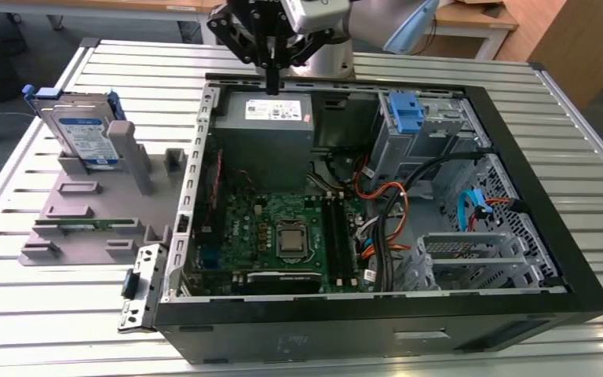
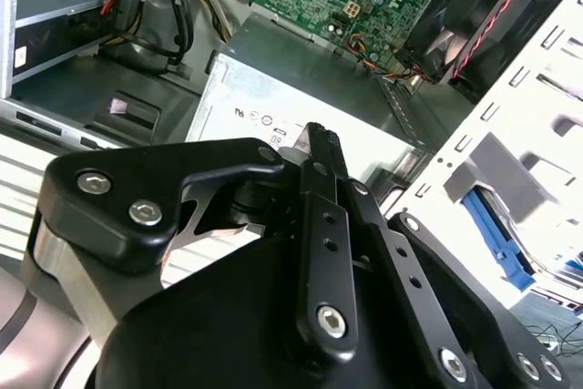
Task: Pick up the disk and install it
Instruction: 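Reach for the disk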
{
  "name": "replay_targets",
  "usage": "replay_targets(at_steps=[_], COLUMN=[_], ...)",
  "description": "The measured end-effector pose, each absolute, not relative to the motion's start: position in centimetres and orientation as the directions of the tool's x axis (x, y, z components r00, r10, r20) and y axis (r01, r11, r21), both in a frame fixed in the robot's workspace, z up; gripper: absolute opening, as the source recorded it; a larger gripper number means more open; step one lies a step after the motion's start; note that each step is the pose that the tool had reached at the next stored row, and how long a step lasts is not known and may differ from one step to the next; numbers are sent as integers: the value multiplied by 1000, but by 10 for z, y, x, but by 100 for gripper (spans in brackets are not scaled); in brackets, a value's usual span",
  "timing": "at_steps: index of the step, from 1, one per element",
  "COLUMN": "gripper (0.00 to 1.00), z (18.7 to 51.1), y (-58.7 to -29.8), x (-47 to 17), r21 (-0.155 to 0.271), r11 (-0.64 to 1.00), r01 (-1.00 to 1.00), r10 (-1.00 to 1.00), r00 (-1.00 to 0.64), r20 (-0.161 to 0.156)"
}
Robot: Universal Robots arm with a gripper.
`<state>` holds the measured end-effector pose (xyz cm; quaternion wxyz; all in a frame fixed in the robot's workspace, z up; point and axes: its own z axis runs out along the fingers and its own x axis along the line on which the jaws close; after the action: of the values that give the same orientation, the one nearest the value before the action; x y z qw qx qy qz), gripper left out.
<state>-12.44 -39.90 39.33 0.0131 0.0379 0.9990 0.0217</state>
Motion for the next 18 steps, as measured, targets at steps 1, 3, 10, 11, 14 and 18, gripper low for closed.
replay_targets(at_steps=[1,3,10,11,14,18], gripper=[11,11,11,11,11,11], z=[393,393,393,393,393,393], y=[-399,-399,-399,-399,-399,-399], x=[-125,-127,-130,-130,-131,-133], r21=[44,44,44,44,44,44], r11=[996,996,996,996,996,996], r01=[75,75,75,75,75,75], r10=[76,76,76,76,76,76], r00=[-997,-997,-997,-997,-997,-997], r20=[-24,-24,-24,-24,-24,-24])
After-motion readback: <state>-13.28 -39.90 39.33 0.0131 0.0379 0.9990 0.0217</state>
